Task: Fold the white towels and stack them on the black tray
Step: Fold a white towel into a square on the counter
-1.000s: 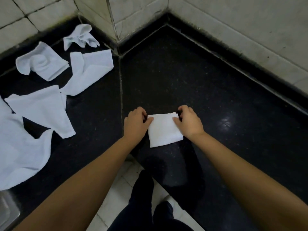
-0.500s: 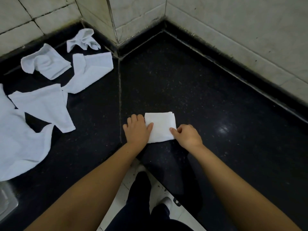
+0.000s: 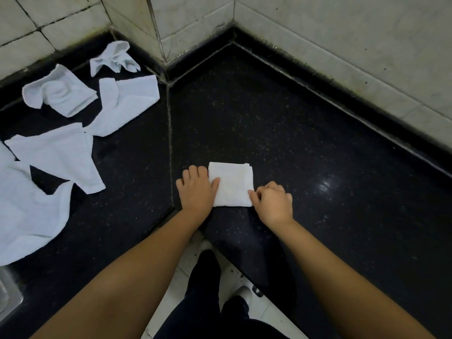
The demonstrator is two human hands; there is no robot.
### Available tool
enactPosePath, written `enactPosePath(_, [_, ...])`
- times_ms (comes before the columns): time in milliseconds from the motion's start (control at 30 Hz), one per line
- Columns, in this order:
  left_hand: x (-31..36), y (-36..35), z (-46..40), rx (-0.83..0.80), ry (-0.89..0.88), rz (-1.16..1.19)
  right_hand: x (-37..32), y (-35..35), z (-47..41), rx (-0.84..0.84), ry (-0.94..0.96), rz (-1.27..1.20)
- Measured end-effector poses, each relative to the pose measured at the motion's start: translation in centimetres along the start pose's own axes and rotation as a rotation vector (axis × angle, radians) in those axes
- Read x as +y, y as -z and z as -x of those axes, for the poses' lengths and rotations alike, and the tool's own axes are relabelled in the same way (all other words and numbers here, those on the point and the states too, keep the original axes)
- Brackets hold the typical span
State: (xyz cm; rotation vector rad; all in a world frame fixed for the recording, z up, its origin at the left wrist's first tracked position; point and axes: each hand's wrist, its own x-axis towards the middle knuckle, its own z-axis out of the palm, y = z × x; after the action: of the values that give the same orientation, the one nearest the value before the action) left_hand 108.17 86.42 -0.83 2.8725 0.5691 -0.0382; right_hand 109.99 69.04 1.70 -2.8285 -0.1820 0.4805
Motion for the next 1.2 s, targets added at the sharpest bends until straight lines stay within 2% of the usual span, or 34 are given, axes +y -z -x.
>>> enactPosePath(133, [-0.2, 0.0, 0.1, 0.005, -0.019, 0.002, -0.5, -0.2, -0.1, 0.06, 0.045, 0.177])
enactPosePath(200, [-0.2, 0.2, 0.0, -0.001, -0.008, 0.036, -0.6, 0.3, -0.5, 0.045, 0.007, 0.138])
enactPosePath(333, [0.3, 1.0, -0.3, -0.072, 0.072, 0.119, -1.0, 2.3, -2.8, -0.03, -0.153, -0.109])
enactPosePath(433, [1.2, 1.5, -0.6, -0.153, 0.124, 0.103, -2.6, 2.4, -4.2, -0.101, -0.179, -0.007])
enactPosePath(567, [2.3, 1.6, -0.6, -0.199, 0.147, 0.117, -4.3, 1.4, -4.1, -0.107, -0.179, 0.041])
enactPosePath(633, [2.5, 2.0, -0.4, -0.203, 0.14, 0.257, -4.0, 1.5, -3.6, -0.089, -0.189, -0.083])
enactPosePath(733, [2.7, 3.7, 0.4, -0.254, 0.166, 0.721, -2.5, 2.7, -2.5, -0.074, -0.236, -0.547])
enactPosePath(867, [4.3, 5.8, 2.2, -0.283, 0.284, 1.099, 0.3, 4.6, 0.0, -0.069, -0.331, -1.081])
enactPosePath(933, [5.6, 6.2, 3.7, -0.359, 0.367, 1.246, 1.8, 5.5, 2.0, -0.041, -0.354, -1.256])
enactPosePath(1000, [7.0, 6.1, 5.4, -0.476, 0.453, 1.364, 3.4, 6.1, 4.2, -0.003, -0.339, -1.331])
enactPosePath(1100, [8.8, 5.8, 8.4, -0.741, 0.541, 1.508, 6.3, 6.8, 8.2, 0.054, -0.318, -1.31])
enactPosePath(1200, [10.8, 5.9, 11.6, -0.998, 0.561, 1.497, 9.6, 7.3, 13.1, 0.092, -0.339, -1.274])
